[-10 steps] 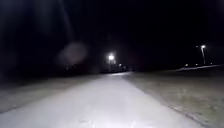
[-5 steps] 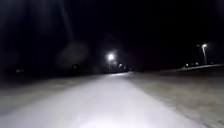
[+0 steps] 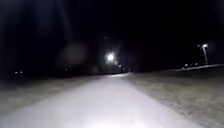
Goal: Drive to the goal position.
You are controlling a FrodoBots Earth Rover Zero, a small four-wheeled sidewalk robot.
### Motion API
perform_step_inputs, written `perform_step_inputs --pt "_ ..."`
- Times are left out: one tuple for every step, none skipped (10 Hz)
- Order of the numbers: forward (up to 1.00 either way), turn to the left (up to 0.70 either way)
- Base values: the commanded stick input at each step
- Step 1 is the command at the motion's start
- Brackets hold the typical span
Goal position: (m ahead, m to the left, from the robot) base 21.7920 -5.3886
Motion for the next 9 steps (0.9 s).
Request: perform_step_inputs --pt "0.70 0.00" --pt "0.70 0.00" --pt "0.70 0.00" --pt "0.70 0.00" --pt "0.70 0.00" --pt "0.70 0.00" --pt "0.70 0.00" --pt "0.70 0.00" --pt "0.70 0.00"
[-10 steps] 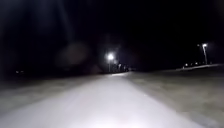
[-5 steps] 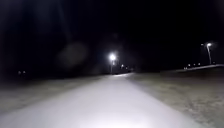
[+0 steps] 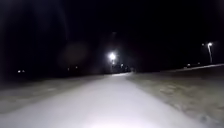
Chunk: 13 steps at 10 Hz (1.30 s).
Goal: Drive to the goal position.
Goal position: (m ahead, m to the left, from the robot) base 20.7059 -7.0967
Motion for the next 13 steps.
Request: perform_step_inputs --pt "0.70 0.00" --pt "0.70 0.00" --pt "0.70 0.00" --pt "0.70 0.00" --pt "0.70 0.00" --pt "0.70 0.00" --pt "0.70 0.00" --pt "0.70 0.00" --pt "0.70 0.00" --pt "0.70 0.00" --pt "0.70 0.00" --pt "0.70 0.00" --pt "0.70 0.00"
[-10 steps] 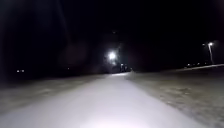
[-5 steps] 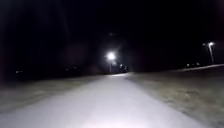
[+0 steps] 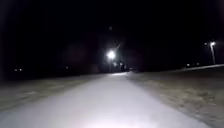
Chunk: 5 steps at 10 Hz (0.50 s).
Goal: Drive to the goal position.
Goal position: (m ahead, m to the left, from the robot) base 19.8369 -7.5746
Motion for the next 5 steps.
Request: perform_step_inputs --pt "0.70 0.00" --pt "0.70 0.00" --pt "0.70 0.00" --pt "0.70 0.00" --pt "0.70 0.00"
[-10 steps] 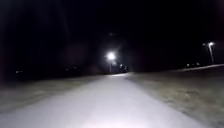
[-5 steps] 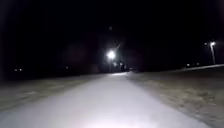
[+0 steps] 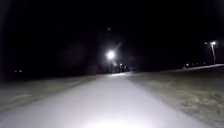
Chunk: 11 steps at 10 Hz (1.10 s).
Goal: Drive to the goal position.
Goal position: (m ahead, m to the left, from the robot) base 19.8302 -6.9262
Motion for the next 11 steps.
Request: perform_step_inputs --pt "0.70 0.00" --pt "0.70 0.00" --pt "0.70 0.00" --pt "0.70 0.00" --pt "0.70 0.00" --pt "0.70 0.00" --pt "0.70 0.00" --pt "0.70 0.00" --pt "0.70 0.00" --pt "0.70 0.00" --pt "0.70 0.06"
